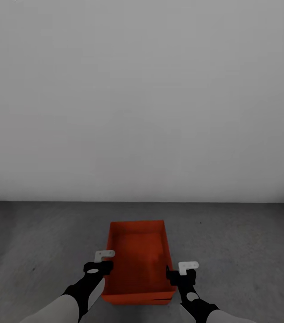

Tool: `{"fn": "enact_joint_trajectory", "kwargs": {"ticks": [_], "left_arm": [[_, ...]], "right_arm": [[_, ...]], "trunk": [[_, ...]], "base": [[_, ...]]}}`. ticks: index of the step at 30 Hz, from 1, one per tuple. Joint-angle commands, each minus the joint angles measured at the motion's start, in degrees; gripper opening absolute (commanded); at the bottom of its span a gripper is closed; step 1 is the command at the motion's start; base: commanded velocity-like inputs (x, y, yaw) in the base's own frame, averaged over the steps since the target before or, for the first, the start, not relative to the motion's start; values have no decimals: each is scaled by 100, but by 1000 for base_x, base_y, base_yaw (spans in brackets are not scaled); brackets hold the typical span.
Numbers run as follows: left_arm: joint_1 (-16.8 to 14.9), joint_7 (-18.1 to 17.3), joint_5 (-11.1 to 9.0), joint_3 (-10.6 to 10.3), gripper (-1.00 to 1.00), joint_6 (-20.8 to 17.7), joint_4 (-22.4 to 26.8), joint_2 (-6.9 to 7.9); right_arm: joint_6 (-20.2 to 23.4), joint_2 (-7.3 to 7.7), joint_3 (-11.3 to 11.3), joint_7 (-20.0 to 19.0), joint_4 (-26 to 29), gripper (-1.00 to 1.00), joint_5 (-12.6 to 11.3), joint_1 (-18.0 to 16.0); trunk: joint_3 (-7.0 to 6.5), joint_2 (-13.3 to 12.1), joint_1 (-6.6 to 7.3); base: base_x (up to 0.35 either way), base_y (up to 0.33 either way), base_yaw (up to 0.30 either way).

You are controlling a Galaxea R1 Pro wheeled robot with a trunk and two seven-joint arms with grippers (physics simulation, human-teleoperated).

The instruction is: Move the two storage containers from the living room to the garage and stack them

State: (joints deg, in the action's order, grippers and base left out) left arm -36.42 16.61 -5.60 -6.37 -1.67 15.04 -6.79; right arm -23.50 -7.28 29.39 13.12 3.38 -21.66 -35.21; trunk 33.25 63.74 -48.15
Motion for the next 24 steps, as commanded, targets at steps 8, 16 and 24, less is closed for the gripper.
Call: {"fn": "enact_joint_trajectory", "kwargs": {"ticks": [8,16,24], "left_arm": [[-3,35,-62,-49,100,-18,8,3],[1,35,-58,-49,100,-18,8,3],[2,35,-60,-49,100,-18,8,3]], "right_arm": [[-11,-2,49,23,-4,100,-43,-4],[-6,7,49,17,-4,100,-47,-4],[-7,2,49,15,-4,100,-44,-4]], "trunk": [[-139,-319,176],[-283,-640,352],[-427,-961,528]], "base": [[0,0,0],[0,0,0],[0,0,0]]}}
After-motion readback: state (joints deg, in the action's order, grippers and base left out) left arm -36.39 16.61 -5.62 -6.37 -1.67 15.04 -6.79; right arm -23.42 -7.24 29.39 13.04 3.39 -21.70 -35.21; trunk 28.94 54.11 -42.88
